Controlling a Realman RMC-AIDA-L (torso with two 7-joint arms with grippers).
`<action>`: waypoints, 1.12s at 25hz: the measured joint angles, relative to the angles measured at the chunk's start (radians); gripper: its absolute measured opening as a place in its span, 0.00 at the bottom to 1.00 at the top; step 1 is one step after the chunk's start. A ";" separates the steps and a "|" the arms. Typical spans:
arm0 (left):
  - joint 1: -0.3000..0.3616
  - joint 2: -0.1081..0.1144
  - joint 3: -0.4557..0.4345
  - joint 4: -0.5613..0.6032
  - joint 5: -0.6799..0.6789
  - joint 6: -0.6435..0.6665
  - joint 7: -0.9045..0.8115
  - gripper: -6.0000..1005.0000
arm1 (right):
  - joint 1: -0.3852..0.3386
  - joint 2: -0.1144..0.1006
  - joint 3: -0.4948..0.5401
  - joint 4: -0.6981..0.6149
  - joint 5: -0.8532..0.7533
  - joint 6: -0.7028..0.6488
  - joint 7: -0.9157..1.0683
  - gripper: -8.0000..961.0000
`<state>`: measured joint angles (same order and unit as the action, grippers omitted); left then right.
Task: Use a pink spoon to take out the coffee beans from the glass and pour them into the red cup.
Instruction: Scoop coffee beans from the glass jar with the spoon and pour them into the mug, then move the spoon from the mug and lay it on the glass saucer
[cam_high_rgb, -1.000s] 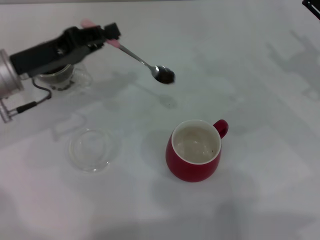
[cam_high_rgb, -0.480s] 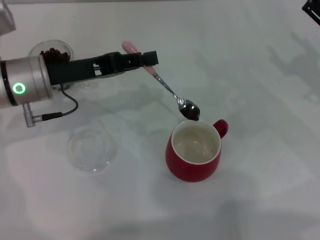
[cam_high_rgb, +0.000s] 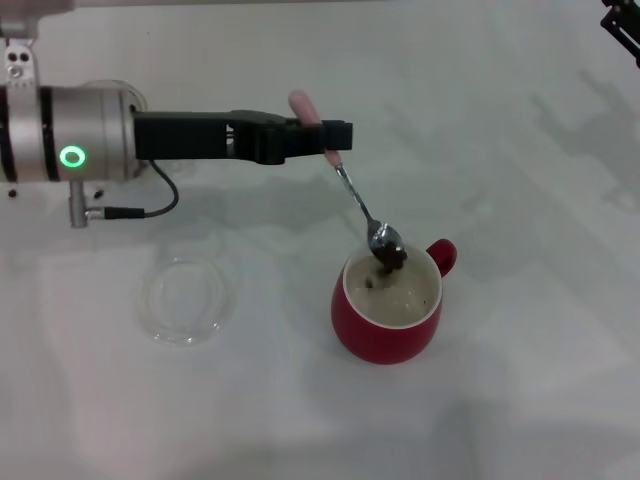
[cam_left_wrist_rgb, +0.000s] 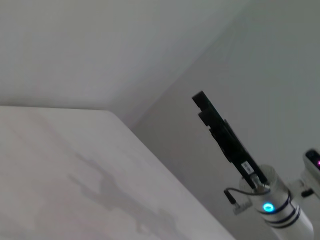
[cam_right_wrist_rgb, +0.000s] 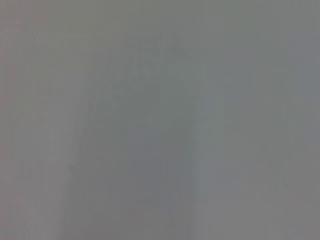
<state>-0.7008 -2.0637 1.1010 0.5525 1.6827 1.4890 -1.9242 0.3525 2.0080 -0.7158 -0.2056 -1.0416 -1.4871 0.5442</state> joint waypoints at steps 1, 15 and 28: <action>-0.008 -0.001 0.005 0.006 0.007 0.000 0.000 0.13 | 0.000 0.000 0.000 0.002 0.000 0.000 0.000 0.88; -0.039 -0.006 0.032 0.115 0.057 -0.002 -0.014 0.13 | -0.001 0.000 -0.001 0.008 0.001 -0.001 0.000 0.88; 0.100 0.032 -0.087 0.127 0.004 0.004 -0.018 0.13 | 0.007 -0.002 0.011 -0.002 0.008 0.016 0.000 0.88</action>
<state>-0.6004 -2.0316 1.0137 0.6792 1.6872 1.4927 -1.9421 0.3592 2.0057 -0.7044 -0.2074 -1.0335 -1.4711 0.5446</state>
